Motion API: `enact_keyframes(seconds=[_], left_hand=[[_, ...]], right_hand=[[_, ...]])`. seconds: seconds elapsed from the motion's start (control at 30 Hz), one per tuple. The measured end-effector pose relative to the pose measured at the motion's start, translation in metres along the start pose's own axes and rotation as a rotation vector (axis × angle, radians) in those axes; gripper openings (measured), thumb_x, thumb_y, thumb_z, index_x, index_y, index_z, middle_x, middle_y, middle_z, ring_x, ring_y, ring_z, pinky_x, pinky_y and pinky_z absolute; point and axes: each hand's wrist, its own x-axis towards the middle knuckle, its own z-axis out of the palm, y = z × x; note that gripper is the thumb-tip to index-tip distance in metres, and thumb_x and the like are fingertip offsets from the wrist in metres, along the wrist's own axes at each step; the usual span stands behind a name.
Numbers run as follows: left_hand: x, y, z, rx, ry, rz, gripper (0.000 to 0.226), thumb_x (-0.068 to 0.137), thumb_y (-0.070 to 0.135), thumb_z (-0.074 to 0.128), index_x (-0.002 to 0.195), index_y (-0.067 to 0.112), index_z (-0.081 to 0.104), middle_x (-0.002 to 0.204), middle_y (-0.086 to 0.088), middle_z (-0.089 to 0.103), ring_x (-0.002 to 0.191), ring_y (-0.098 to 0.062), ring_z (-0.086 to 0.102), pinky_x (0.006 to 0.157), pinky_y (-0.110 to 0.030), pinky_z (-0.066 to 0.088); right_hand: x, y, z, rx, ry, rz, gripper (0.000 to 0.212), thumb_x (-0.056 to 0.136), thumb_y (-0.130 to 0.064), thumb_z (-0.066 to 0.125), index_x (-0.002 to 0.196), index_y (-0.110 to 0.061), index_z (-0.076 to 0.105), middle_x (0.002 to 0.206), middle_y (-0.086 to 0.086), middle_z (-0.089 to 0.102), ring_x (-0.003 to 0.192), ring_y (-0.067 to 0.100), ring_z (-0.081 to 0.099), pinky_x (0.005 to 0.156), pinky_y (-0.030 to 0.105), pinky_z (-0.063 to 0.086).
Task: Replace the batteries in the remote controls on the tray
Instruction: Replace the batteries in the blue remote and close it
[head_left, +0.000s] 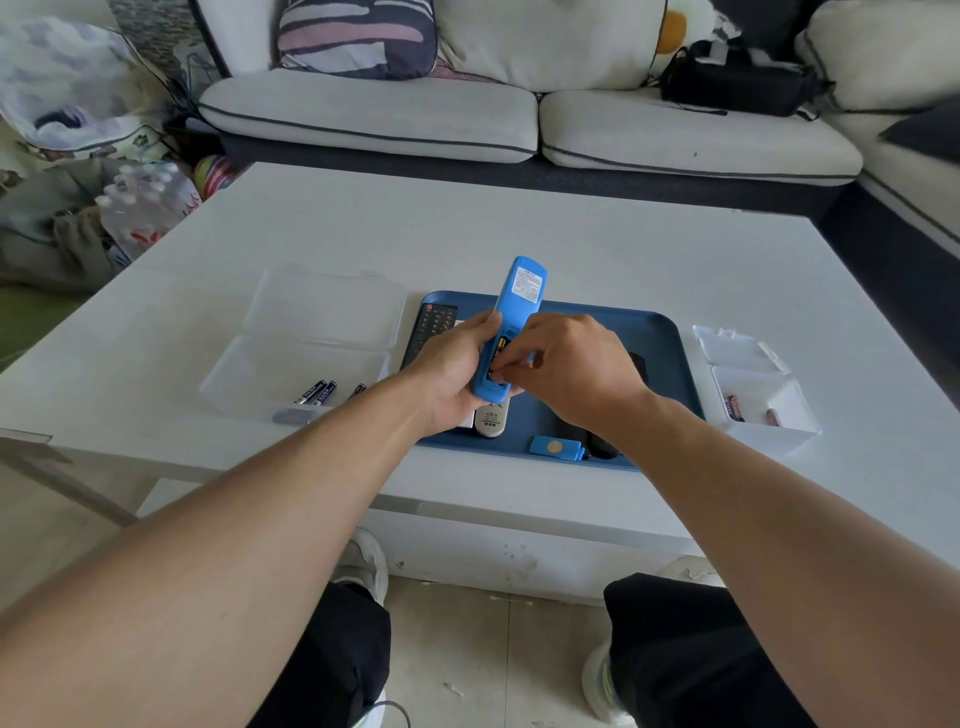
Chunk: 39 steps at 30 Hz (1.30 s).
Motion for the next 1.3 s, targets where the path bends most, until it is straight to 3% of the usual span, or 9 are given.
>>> enact_keyframes(seconds=[0.23, 0.57, 0.7, 0.8, 0.93, 1.03, 1.1, 1.2, 1.3], left_hand=[[-0.003, -0.002, -0.002, 0.024, 0.073, -0.088, 0.023, 0.106, 0.024, 0.048, 0.101, 0.012, 0.067, 0.070, -0.004, 0.072, 0.060, -0.015, 0.069, 0.053, -0.027, 0.057], [-0.001, 0.001, -0.002, 0.048, 0.103, -0.084, 0.023, 0.106, 0.022, 0.049, 0.095, 0.012, 0.067, 0.068, -0.004, 0.070, 0.059, -0.015, 0.066, 0.062, -0.029, 0.051], [-0.001, 0.004, 0.001, -0.018, 0.125, -0.059, 0.023, 0.106, 0.019, 0.049, 0.096, 0.009, 0.068, 0.069, -0.007, 0.069, 0.053, -0.016, 0.066, 0.047, -0.024, 0.054], [0.001, 0.005, -0.001, -0.025, 0.133, -0.088, 0.019, 0.103, 0.014, 0.053, 0.092, 0.008, 0.067, 0.064, -0.006, 0.066, 0.048, -0.015, 0.063, 0.046, -0.023, 0.051], [-0.002, 0.002, -0.001, -0.025, 0.099, -0.144, 0.018, 0.097, 0.000, 0.049, 0.088, 0.007, 0.063, 0.065, -0.005, 0.063, 0.051, -0.014, 0.062, 0.050, -0.024, 0.053], [-0.003, 0.007, -0.004, -0.106, 0.100, -0.136, 0.021, 0.105, 0.017, 0.046, 0.103, 0.007, 0.065, 0.078, -0.007, 0.065, 0.061, -0.018, 0.066, 0.062, -0.029, 0.057], [-0.001, 0.009, -0.009, -0.104, 0.126, -0.094, 0.029, 0.107, 0.029, 0.045, 0.115, 0.011, 0.067, 0.087, -0.008, 0.073, 0.073, -0.020, 0.070, 0.078, -0.036, 0.056], [0.001, 0.010, -0.012, -0.095, 0.132, -0.039, 0.035, 0.107, 0.031, 0.043, 0.131, 0.014, 0.062, 0.112, -0.012, 0.071, 0.091, -0.026, 0.069, 0.089, -0.043, 0.054], [0.000, 0.010, -0.011, -0.103, 0.097, -0.021, 0.041, 0.108, 0.033, 0.040, 0.133, 0.011, 0.062, 0.129, -0.013, 0.067, 0.102, -0.027, 0.066, 0.104, -0.046, 0.048]], right_hand=[[-0.004, -0.003, 0.003, -0.209, -0.012, -0.134, 0.010, 0.088, -0.041, 0.065, 0.091, -0.038, 0.074, 0.096, -0.014, 0.065, 0.082, 0.014, 0.063, 0.063, 0.030, 0.046], [-0.002, -0.006, 0.001, -0.202, -0.029, -0.140, 0.012, 0.088, -0.037, 0.065, 0.092, -0.036, 0.076, 0.101, -0.015, 0.068, 0.085, 0.015, 0.065, 0.066, 0.030, 0.048], [-0.004, -0.009, 0.007, -0.216, 0.058, -0.185, 0.008, 0.083, -0.032, 0.067, 0.085, -0.032, 0.075, 0.088, -0.009, 0.068, 0.070, 0.022, 0.063, 0.057, 0.030, 0.047], [-0.003, -0.010, 0.015, -0.222, 0.161, -0.235, 0.003, 0.075, -0.023, 0.071, 0.078, -0.025, 0.071, 0.074, -0.005, 0.065, 0.050, 0.029, 0.056, 0.046, 0.029, 0.043], [0.003, -0.009, 0.015, -0.212, 0.187, -0.218, 0.017, 0.077, -0.015, 0.063, 0.087, -0.024, 0.073, 0.077, -0.002, 0.067, 0.055, 0.032, 0.061, 0.048, 0.035, 0.049], [-0.002, -0.012, 0.011, -0.066, 0.090, -0.141, 0.022, 0.086, -0.020, 0.063, 0.104, -0.028, 0.073, 0.090, -0.009, 0.070, 0.075, 0.020, 0.067, 0.065, 0.037, 0.055], [-0.005, -0.012, 0.009, 0.091, 0.122, -0.045, 0.021, 0.088, -0.022, 0.067, 0.107, -0.028, 0.073, 0.088, -0.015, 0.070, 0.080, 0.011, 0.067, 0.075, 0.034, 0.055], [-0.003, -0.010, 0.004, 0.163, 0.140, 0.022, 0.017, 0.086, -0.024, 0.074, 0.103, -0.026, 0.076, 0.084, -0.015, 0.068, 0.077, 0.007, 0.063, 0.076, 0.031, 0.055], [-0.004, -0.007, 0.001, 0.111, 0.088, 0.003, 0.020, 0.087, -0.028, 0.076, 0.106, -0.027, 0.076, 0.088, -0.011, 0.067, 0.079, 0.007, 0.060, 0.076, 0.028, 0.053]])
